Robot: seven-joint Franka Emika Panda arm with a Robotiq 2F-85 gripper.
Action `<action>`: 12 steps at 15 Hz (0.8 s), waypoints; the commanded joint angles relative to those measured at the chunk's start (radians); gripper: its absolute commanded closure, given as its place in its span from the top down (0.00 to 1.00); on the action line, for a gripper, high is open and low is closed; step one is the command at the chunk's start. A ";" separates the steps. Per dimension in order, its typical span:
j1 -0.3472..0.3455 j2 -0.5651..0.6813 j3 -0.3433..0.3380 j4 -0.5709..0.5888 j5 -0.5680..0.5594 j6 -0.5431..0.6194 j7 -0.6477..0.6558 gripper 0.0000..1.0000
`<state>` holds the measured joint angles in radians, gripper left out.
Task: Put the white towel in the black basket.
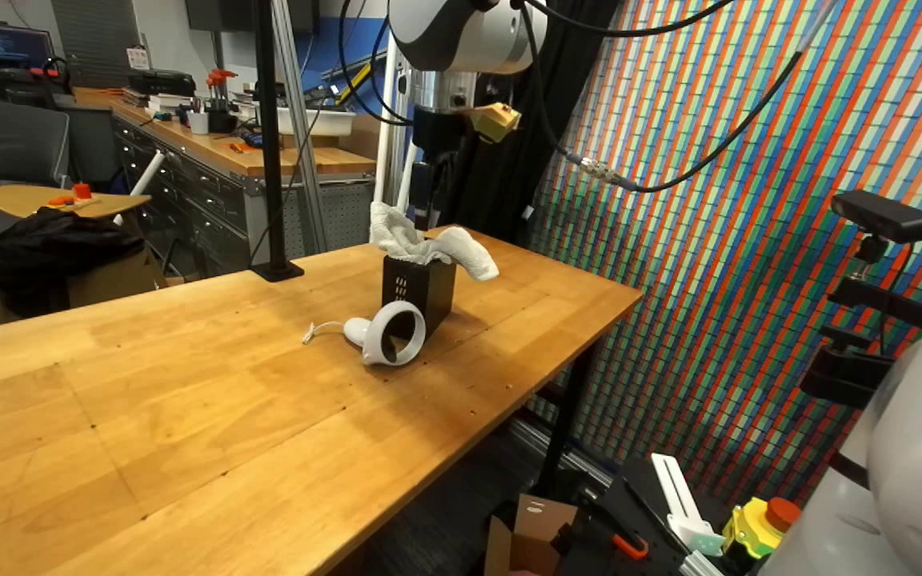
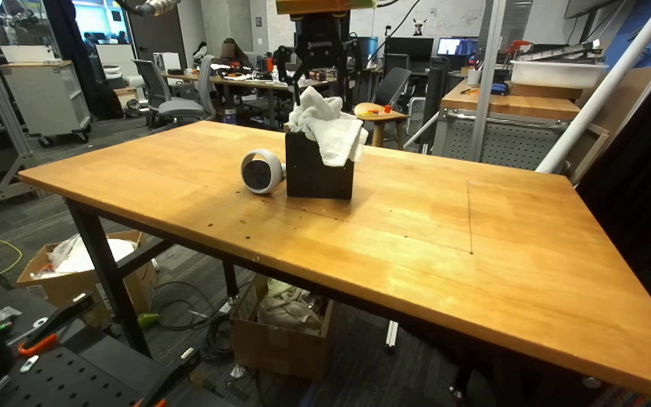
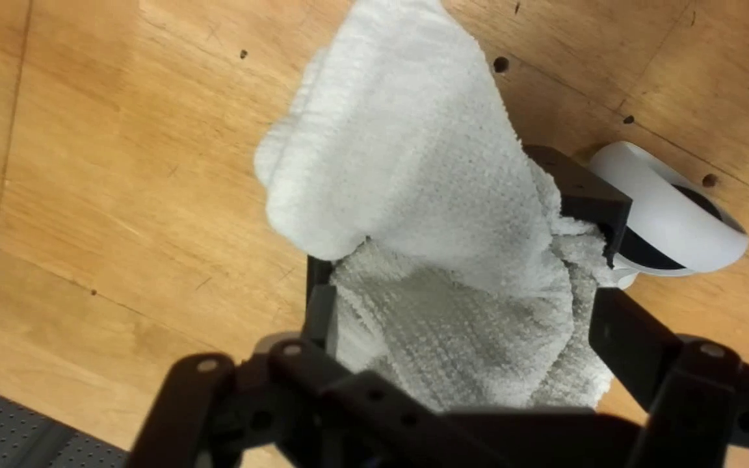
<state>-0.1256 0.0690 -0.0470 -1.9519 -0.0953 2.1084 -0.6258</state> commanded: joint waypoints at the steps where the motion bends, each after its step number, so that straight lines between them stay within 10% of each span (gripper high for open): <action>1: 0.020 -0.057 -0.006 -0.011 -0.053 -0.013 0.038 0.76; 12: 0.033 -0.011 -0.010 0.023 -0.062 -0.015 0.027 0.00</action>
<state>-0.0970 0.0399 -0.0476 -1.9519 -0.1403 2.1052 -0.6038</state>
